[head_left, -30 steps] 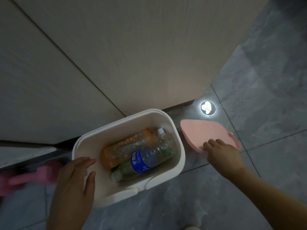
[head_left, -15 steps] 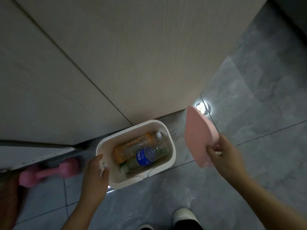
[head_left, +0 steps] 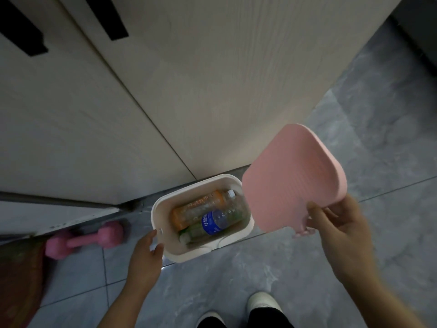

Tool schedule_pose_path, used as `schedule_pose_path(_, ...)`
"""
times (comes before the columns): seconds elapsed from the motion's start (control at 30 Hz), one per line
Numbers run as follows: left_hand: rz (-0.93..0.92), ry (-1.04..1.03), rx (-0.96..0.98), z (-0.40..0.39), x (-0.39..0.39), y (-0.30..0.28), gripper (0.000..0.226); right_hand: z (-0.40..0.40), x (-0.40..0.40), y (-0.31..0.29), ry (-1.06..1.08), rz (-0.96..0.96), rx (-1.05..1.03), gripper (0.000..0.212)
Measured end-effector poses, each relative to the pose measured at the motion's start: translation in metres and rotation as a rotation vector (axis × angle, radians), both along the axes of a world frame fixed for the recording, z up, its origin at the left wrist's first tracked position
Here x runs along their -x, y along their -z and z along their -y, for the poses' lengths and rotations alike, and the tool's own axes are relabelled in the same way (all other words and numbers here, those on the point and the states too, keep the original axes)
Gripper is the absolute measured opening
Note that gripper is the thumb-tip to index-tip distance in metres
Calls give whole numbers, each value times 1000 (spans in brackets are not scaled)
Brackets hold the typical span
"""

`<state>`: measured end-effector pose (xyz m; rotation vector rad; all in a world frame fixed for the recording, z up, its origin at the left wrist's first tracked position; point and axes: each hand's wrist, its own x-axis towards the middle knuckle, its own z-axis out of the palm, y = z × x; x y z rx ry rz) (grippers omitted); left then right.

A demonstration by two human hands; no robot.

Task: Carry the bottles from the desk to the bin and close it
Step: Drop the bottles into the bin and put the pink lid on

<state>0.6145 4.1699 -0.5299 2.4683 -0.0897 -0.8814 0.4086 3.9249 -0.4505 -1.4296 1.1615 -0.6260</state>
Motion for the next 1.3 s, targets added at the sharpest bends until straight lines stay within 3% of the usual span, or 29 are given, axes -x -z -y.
schedule_pose_path(0.07,-7,-19,15,0,2,-1,40,-4,-2,-2,34,86,-44,38)
schedule_pose_path(0.2,-79,-133,126,1,3,0,35,-20,-19,5,82,224,-320,29)
schedule_pose_path(0.37,-226,-385,330,7,1,0,29,-51,-46,27,78,211,-541,20)
schedule_pose_path(0.47,-241,-403,370,8,-1,-1,17,-67,-57,43,88,220,-668,22)
schedule_pose_path(0.57,-278,-389,387,8,-2,-1,26,-79,-63,56,89,221,-784,26)
schedule_pose_path(0.67,-274,-408,364,5,-5,1,21,-86,-64,68,77,212,-865,28)
schedule_pose_path(0.9,-195,-336,314,-4,-7,6,26,-82,-65,82,-39,69,-918,26)
schedule_pose_path(1.07,-82,-279,267,-2,-4,8,24,-82,-65,87,-186,-205,-837,3)
schedule_pose_path(1.17,-37,-220,199,1,-3,11,24,-81,-73,89,-180,-219,-807,15)
schedule_pose_path(1.3,-32,-252,183,0,-4,16,28,-78,-79,88,-159,-202,-809,11)
